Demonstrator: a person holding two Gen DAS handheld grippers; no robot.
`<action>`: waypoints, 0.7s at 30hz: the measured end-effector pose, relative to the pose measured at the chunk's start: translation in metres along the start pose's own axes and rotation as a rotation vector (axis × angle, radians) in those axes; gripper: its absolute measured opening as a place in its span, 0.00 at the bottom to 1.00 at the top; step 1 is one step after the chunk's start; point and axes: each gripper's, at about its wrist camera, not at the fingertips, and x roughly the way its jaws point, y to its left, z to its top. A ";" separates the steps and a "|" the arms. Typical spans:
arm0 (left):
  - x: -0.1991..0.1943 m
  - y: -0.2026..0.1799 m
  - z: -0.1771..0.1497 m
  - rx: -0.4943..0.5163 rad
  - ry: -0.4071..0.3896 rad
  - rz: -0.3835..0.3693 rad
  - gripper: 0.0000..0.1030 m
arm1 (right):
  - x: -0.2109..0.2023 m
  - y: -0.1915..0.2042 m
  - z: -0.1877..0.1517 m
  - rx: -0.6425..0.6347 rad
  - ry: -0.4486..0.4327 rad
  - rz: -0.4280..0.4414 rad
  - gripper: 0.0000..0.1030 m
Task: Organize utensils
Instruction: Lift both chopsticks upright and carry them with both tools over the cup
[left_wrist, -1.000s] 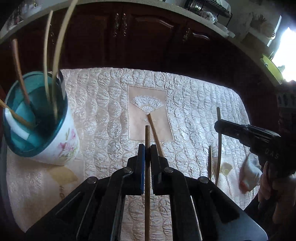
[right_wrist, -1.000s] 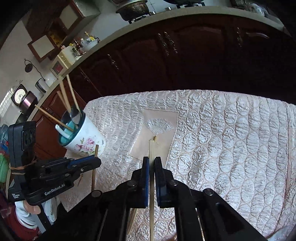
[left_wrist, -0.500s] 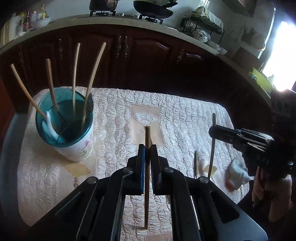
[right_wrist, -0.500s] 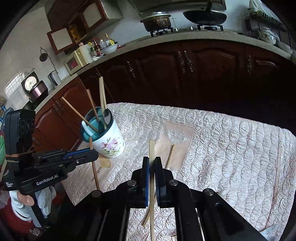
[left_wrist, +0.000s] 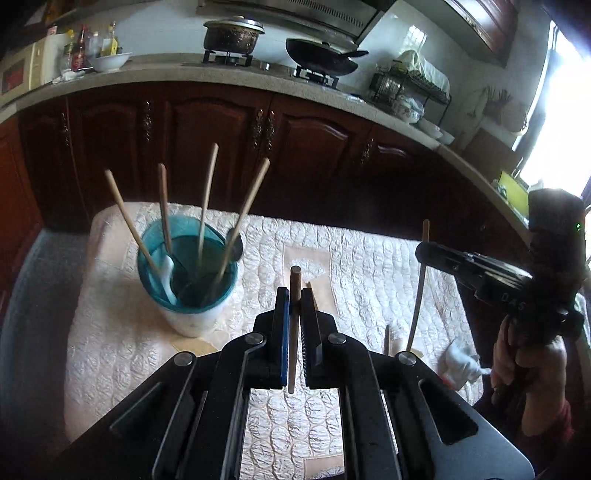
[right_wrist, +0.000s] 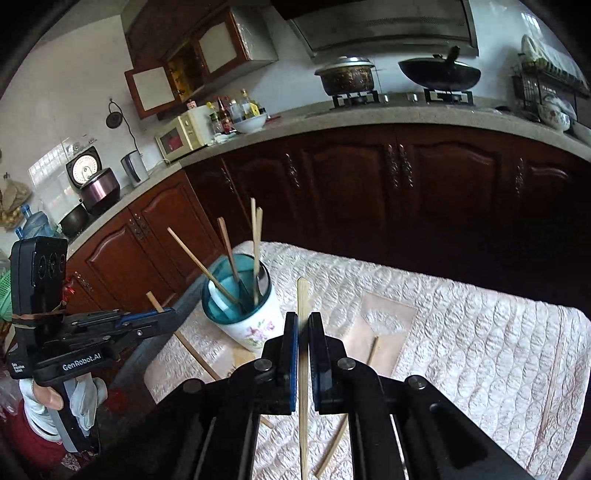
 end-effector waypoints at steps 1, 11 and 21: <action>-0.006 0.001 0.005 0.000 -0.008 0.001 0.04 | 0.000 0.002 0.004 -0.006 -0.005 0.005 0.05; -0.060 0.015 0.062 0.021 -0.151 0.059 0.04 | 0.010 0.036 0.062 -0.035 -0.097 0.069 0.05; -0.042 0.048 0.107 0.021 -0.231 0.217 0.04 | 0.068 0.085 0.120 -0.060 -0.164 0.092 0.05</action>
